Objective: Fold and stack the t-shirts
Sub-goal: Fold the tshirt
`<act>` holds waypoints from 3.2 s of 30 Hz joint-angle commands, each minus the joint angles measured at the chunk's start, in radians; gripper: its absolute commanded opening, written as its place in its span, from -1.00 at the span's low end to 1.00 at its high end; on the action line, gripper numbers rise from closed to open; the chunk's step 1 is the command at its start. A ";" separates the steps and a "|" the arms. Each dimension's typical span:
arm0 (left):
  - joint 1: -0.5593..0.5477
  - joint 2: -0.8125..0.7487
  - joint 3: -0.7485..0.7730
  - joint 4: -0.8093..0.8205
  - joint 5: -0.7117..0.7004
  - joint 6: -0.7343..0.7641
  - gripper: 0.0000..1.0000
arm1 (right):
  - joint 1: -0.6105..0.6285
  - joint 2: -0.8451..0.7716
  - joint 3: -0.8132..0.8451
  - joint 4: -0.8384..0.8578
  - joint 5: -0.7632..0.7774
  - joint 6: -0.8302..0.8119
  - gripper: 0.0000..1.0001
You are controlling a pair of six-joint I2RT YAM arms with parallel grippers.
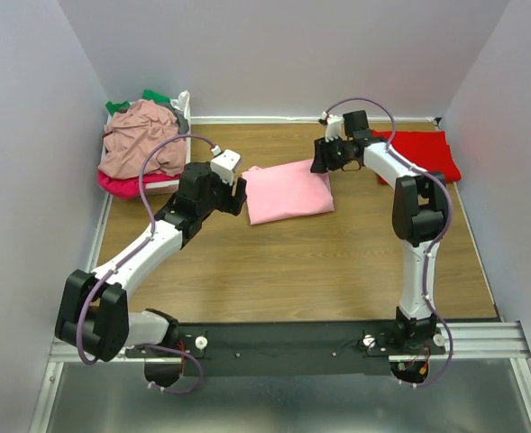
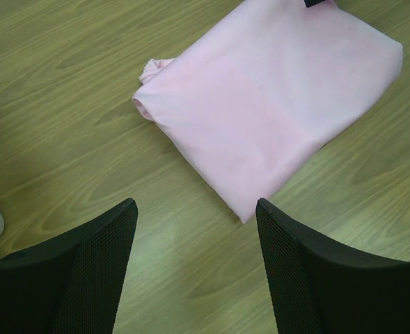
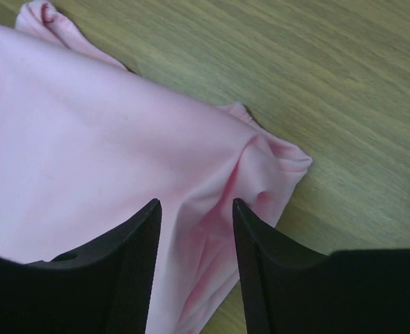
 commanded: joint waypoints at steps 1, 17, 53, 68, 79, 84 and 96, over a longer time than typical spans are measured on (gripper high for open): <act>0.001 -0.007 -0.005 0.013 0.034 -0.001 0.53 | 0.002 0.048 0.050 -0.020 0.082 0.019 0.08; 0.003 -0.001 -0.013 0.016 0.036 -0.001 0.53 | 0.002 0.019 0.062 -0.020 0.147 0.028 -0.99; 0.001 0.024 -0.008 0.011 0.071 -0.001 0.53 | 0.004 0.102 0.116 -0.007 0.252 0.057 0.61; 0.000 0.050 -0.002 -0.003 0.082 0.025 0.51 | -0.085 0.062 0.125 -0.007 0.010 0.187 -0.97; -0.002 0.056 0.004 -0.001 0.108 0.019 0.49 | -0.144 0.027 0.085 -0.020 0.111 0.129 0.44; -0.003 0.053 0.006 -0.001 0.113 0.020 0.50 | -0.150 -0.043 0.038 -0.023 0.152 0.071 0.87; -0.011 0.032 0.001 -0.003 0.116 0.025 0.49 | -0.179 0.082 0.022 -0.024 0.185 0.299 1.00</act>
